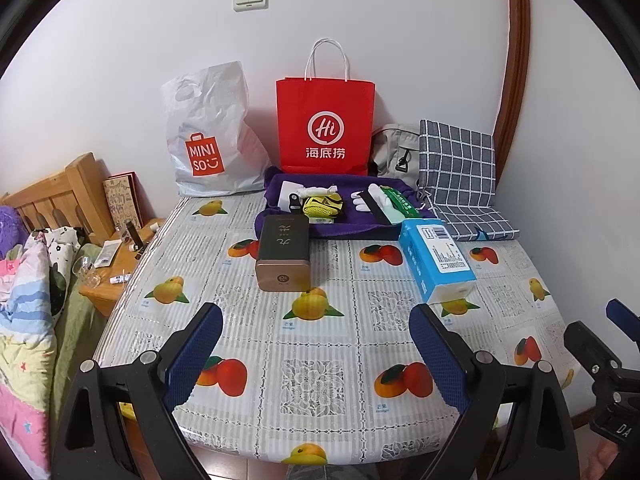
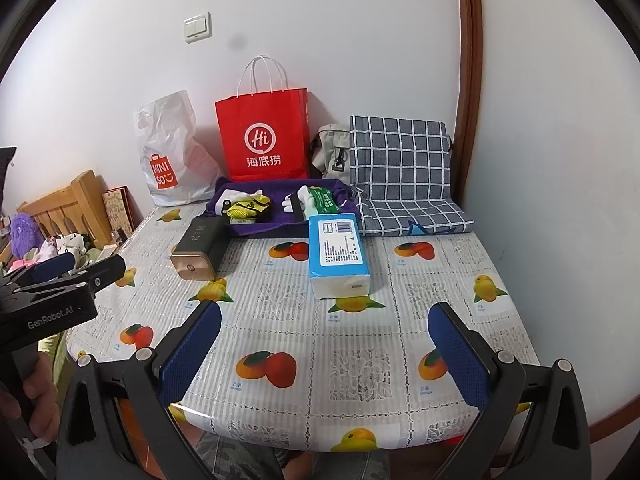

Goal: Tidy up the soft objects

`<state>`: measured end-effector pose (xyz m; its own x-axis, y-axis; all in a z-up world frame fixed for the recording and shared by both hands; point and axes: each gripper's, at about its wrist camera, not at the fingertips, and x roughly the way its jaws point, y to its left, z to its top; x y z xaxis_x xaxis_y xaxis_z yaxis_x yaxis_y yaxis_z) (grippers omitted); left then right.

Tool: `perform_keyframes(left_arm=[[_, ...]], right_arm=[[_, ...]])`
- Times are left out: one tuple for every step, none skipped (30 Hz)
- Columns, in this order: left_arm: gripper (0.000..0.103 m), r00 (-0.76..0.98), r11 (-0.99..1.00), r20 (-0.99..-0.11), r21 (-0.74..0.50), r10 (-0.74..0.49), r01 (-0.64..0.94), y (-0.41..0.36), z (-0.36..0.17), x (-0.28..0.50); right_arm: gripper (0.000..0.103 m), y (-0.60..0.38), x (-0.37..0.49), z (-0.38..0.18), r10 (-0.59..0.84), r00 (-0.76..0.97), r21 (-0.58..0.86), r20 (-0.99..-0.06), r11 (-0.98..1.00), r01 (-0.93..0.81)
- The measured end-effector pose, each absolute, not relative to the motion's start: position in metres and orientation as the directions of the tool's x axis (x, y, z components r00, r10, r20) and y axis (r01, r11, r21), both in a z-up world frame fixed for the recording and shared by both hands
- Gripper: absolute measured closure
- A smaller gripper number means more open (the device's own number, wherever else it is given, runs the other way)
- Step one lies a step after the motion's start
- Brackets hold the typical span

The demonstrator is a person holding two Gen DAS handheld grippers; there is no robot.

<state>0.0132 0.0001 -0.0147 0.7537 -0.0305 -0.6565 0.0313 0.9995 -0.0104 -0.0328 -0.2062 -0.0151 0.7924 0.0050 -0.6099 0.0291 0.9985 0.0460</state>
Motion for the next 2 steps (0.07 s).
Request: perform_keyframes(left_arm=[[0.008, 0.752, 0.999, -0.659, -0.009, -0.03, 0.032, 0.0007, -0.0146, 0.0161], [0.008, 0.75, 0.999, -0.66, -0.007, -0.029, 0.033, 0.0005, -0.0146, 0.018]], right_arm=[[0.001, -0.2064, -0.0321, -0.0146, 0.006, 0.792, 0.047, -0.61, 0.998, 0.029], [0.001, -0.2065, -0.0317, -0.0144, 0.007, 0.792, 0.047, -0.611, 0.998, 0.028]])
